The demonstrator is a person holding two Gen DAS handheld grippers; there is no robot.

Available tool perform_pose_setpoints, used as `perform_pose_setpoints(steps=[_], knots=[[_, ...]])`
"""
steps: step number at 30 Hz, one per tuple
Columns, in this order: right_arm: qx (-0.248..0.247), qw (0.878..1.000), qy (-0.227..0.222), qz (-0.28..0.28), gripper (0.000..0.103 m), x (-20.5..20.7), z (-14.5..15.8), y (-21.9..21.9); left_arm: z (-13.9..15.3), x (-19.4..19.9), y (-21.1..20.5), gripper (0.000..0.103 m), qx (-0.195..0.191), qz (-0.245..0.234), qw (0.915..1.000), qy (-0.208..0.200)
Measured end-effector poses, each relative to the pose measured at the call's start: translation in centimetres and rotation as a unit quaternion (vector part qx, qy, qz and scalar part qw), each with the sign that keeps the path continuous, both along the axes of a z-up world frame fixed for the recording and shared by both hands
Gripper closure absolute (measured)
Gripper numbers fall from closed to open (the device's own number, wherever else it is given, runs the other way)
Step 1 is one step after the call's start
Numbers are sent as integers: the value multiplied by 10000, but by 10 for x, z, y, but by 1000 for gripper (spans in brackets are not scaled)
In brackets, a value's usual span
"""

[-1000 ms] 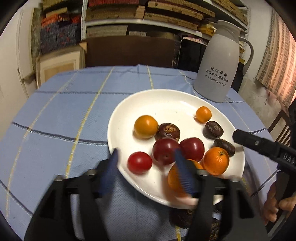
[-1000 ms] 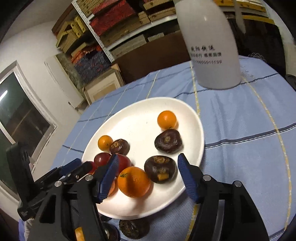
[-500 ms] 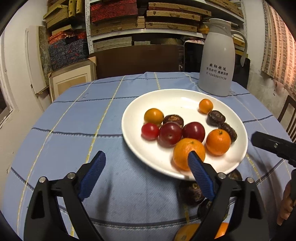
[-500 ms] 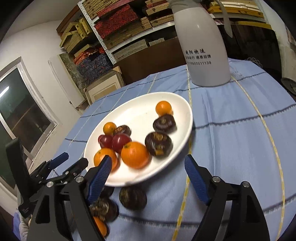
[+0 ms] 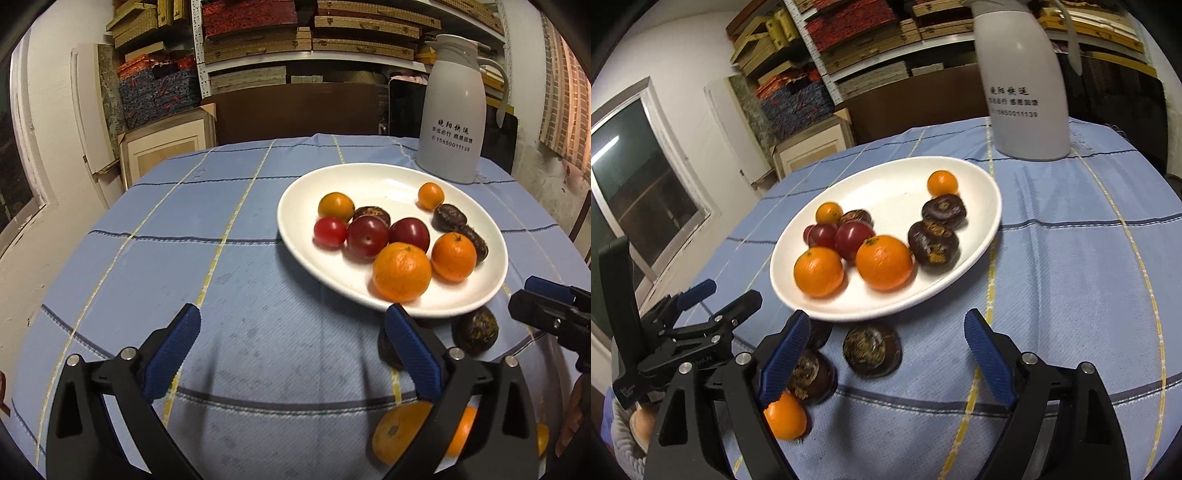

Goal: Organize fruits
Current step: 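Grasp the pale tan round fruit with the left tool while the right tool grasps a water chestnut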

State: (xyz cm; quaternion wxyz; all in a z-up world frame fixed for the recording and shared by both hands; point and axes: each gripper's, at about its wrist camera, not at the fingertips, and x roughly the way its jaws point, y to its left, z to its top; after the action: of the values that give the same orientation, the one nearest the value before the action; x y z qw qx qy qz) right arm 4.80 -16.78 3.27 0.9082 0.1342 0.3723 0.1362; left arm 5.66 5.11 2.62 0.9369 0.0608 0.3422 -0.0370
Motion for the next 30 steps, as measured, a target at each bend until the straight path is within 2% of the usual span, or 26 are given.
perform_pose_setpoints(steps=[4,11,15,18,25,28,30], knots=[[-62,9999,101,86,17,-1,-4,4,-2,-3,7,5,-4,124,9999,78],[131,9996,211,114,17,0,-8,0,-1,-10,12,5,-103,96,9998,164],[1,9993,287,250,25,1,-12,8,0,-16,10,5,-57,29,9999,143],[-73,9990,337,284,25,1,-14,11,0,-21,10,5,-91,-18,9999,141],[-130,9985,490,196,25,4,-18,11,-1,-47,7,5,-586,-619,9959,315],[-29,9987,495,134,25,4,-17,6,-6,-53,-3,5,-518,-892,9938,416],[-1,9989,456,114,25,3,-15,4,-10,-53,-12,5,-287,-947,9940,461]])
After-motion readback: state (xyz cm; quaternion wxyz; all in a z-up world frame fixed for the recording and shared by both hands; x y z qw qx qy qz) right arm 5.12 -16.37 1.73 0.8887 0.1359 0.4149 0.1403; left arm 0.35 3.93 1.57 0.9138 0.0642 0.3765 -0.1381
